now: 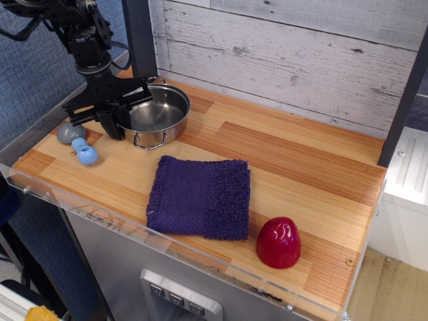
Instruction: Put the pan above the blue spoon
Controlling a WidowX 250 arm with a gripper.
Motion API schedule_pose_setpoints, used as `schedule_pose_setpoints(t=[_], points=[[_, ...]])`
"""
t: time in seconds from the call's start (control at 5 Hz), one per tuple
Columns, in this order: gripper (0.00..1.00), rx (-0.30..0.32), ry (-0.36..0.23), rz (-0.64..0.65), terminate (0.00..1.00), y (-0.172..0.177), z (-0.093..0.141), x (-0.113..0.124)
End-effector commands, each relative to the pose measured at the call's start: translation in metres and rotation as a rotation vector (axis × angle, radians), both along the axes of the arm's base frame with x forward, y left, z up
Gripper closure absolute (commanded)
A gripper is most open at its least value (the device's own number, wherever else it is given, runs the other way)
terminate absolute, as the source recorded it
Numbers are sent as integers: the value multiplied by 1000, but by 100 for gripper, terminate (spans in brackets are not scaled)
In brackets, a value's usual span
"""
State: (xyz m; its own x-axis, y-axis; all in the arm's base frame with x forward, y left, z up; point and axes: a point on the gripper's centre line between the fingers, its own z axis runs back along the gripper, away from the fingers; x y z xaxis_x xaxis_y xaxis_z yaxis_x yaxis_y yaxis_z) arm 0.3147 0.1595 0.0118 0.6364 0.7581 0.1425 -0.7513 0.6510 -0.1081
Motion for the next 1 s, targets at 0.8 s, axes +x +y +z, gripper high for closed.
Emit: schedule_pose_setpoints(t=[0.8], points=[[0, 76, -132, -10, 0, -11, 79, -8]])
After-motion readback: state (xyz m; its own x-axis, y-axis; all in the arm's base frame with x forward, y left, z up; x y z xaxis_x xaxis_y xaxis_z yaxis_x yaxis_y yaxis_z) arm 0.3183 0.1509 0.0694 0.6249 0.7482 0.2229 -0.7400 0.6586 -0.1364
